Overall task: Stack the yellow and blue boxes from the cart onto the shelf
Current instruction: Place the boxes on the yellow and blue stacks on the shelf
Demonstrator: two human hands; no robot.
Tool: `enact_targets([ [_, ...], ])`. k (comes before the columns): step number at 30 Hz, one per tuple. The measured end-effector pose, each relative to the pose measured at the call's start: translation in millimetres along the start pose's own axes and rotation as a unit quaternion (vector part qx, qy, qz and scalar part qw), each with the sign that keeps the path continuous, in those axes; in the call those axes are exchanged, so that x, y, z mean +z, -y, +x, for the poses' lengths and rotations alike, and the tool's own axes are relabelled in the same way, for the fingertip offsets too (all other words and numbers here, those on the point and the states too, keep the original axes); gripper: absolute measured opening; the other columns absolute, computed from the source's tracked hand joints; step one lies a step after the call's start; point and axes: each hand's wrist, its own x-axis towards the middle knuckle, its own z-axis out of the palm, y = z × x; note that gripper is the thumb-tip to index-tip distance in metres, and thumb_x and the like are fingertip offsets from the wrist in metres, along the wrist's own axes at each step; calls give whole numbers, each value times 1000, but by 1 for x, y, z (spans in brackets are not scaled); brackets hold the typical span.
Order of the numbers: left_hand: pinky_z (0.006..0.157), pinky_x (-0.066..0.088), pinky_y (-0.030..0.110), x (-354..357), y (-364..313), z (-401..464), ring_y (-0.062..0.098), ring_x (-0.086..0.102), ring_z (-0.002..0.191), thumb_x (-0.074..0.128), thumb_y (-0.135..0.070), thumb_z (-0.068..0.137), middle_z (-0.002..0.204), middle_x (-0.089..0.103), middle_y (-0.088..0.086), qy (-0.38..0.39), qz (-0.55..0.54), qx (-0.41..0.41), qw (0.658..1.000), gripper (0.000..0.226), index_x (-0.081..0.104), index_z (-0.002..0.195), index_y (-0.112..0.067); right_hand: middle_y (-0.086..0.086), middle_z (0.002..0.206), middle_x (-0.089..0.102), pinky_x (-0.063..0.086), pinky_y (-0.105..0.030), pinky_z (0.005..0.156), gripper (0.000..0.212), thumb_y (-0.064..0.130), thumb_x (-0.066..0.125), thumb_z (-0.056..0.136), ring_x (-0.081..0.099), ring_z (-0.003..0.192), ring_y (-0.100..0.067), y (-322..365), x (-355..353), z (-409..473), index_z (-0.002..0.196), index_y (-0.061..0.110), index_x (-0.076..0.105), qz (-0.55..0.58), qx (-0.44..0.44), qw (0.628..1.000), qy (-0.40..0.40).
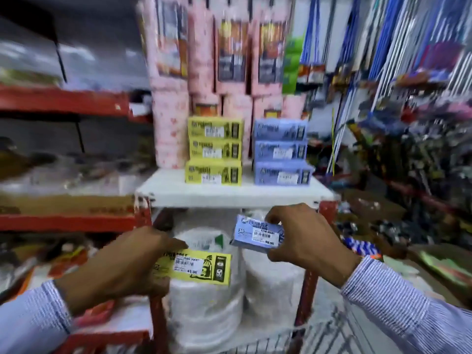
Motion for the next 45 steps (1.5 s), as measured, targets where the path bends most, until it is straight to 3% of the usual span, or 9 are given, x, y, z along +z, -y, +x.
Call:
enact_targets([
  [3,77,55,28,-51,2,8,2,63,88,60,-70,61,102,67,-18,-22,8,-11,1000,59,49,115,-48,7,92,67,46,-31,60,51,44,77,52,58,82,-18,2,-39,12,98,28,61,-17,-3,999,-31],
  [8,65,58,26,-143,-6,20,10,70,80,62,-60,53,95,77,-12,-149,19,19,988,60,68,107,-34,7,99,65,48,-33,68,54,43,78,54,56,90,-18,-3,-93,39,103,28,60,-46,0,994,-100],
  [11,63,57,27,-164,0,42,12,70,78,69,-50,50,91,77,-9,-158,25,1,987,58,70,104,-29,5,101,65,48,-33,69,56,42,80,55,57,92,-20,-13,-109,58,105,26,60,-60,11,989,-135],
  [13,66,57,31,-167,10,61,17,71,80,75,-39,49,92,77,-6,-165,6,-20,986,58,69,106,-28,3,101,64,49,-34,69,55,42,81,58,58,92,-22,-20,-112,71,105,24,59,-68,19,987,-144],
  [19,80,58,35,-153,23,118,17,69,94,83,-35,63,107,75,-2,-194,-24,-31,980,54,66,113,-26,0,102,65,50,-33,69,48,23,79,63,59,92,-23,-48,-88,107,105,22,58,-92,35,981,-168],
  [24,88,55,37,-135,26,146,19,65,102,83,-26,68,115,71,1,-175,-27,-38,983,55,63,119,-23,-2,97,65,51,-36,69,41,11,79,64,60,90,-24,-57,-63,122,98,19,57,-111,29,979,-166],
  [34,88,55,35,-119,30,160,19,64,105,77,-18,76,119,69,0,-164,-36,-35,985,42,65,117,-22,-1,93,62,47,-34,61,38,-1,75,63,58,82,-23,-58,-45,130,91,17,57,-104,37,978,-176],
  [37,87,57,37,-120,28,160,19,66,103,76,-13,77,117,70,1,-143,-43,-43,988,37,67,112,-22,0,93,63,45,-31,60,43,3,80,60,58,84,-22,-59,-44,130,94,19,58,-87,40,979,-178],
  [45,83,52,33,-112,18,161,20,62,102,77,-37,75,116,70,-1,-155,-19,-77,985,46,63,118,-26,3,98,65,55,-34,69,50,6,84,60,58,89,-19,-63,-35,131,101,21,61,-71,43,980,-182],
])
